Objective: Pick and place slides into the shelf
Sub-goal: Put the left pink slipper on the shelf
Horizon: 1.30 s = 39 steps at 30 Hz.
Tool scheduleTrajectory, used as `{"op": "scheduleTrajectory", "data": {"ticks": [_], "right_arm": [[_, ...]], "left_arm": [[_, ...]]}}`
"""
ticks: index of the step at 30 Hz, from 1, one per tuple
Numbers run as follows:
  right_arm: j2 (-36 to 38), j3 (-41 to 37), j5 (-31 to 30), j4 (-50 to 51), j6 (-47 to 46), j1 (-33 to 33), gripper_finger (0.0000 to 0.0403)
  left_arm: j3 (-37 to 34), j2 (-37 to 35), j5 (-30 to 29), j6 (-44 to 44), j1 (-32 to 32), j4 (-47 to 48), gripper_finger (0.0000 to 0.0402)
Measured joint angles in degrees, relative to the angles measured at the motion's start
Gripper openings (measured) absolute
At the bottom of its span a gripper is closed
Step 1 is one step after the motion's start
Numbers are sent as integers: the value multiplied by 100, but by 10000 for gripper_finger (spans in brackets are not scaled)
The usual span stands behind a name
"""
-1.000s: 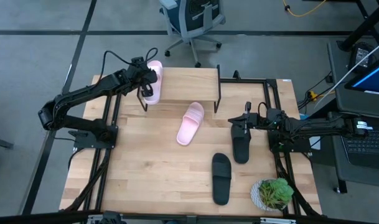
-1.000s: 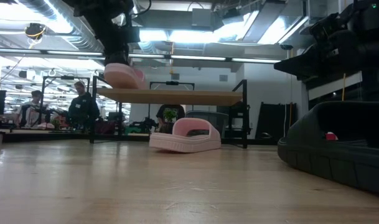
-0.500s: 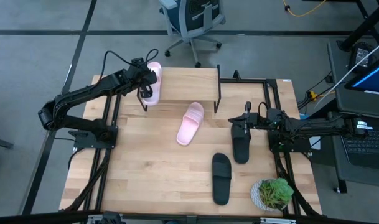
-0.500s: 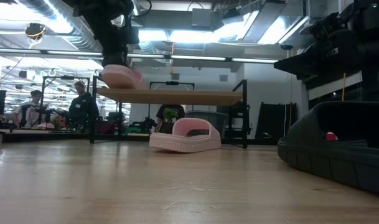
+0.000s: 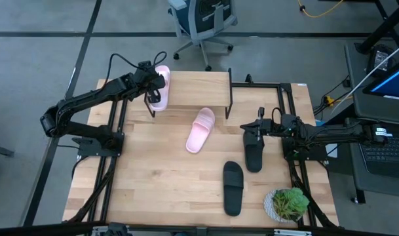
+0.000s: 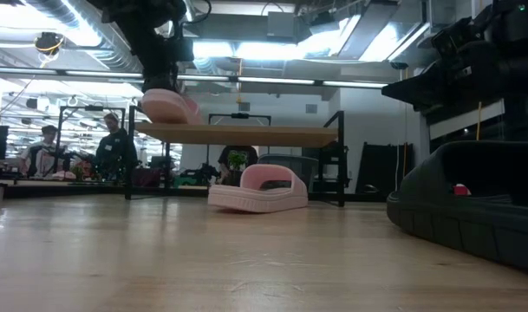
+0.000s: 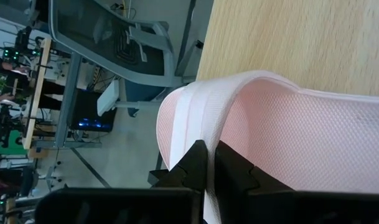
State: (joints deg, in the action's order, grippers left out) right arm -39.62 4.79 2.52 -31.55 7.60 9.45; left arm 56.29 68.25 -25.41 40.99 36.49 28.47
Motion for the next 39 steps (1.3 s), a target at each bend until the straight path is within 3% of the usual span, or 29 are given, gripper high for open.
{"op": "scheduleTrajectory", "data": {"ticks": [39], "right_arm": [[2, -1, 1, -37, 0, 0, 7]], "left_arm": [[0, 0, -107, 316, -2, 94, 14]]}}
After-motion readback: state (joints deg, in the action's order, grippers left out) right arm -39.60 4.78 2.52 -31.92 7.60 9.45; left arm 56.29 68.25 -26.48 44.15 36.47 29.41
